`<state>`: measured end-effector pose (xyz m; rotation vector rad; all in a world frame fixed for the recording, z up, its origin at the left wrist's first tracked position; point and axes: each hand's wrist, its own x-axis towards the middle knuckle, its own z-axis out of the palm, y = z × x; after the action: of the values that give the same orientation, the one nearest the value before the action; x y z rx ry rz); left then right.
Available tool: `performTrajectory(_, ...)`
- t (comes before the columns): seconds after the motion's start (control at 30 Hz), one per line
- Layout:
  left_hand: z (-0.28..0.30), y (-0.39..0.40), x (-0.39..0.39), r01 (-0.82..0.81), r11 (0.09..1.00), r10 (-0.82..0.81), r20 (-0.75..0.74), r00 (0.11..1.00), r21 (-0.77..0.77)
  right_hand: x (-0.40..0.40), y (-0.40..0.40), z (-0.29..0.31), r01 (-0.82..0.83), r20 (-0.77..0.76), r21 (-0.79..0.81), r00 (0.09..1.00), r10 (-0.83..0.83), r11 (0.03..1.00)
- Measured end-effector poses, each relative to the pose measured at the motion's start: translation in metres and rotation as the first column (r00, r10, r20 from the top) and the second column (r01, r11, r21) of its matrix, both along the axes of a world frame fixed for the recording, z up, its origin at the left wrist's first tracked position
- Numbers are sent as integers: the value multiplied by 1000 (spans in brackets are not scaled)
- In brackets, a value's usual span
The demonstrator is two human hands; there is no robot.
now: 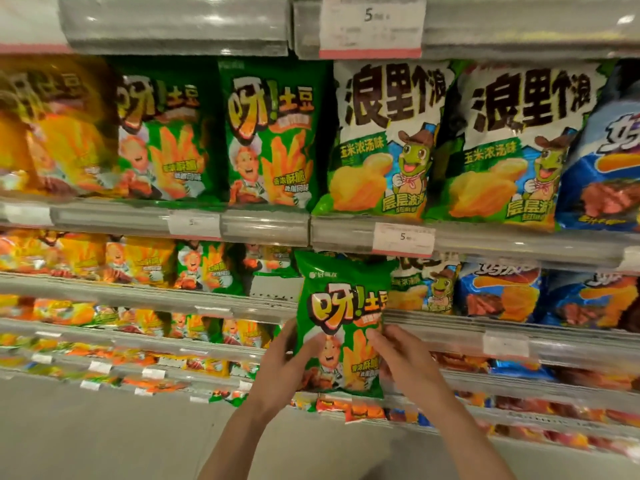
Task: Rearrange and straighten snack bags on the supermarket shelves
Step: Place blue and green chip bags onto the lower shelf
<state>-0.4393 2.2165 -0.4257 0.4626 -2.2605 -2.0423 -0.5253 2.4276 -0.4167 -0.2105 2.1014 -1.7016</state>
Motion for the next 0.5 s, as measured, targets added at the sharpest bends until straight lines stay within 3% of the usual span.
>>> performTrajectory(0.3,2,-122,4,82,982,-72,67,995,-169,16,-111,-5,57,-94,-2,994,-57,998)
performTrajectory(0.5,18,-182,-7,-32,904,8,-58,998,-426,-5,-163,-7,108,-129,31,986,-104,994)
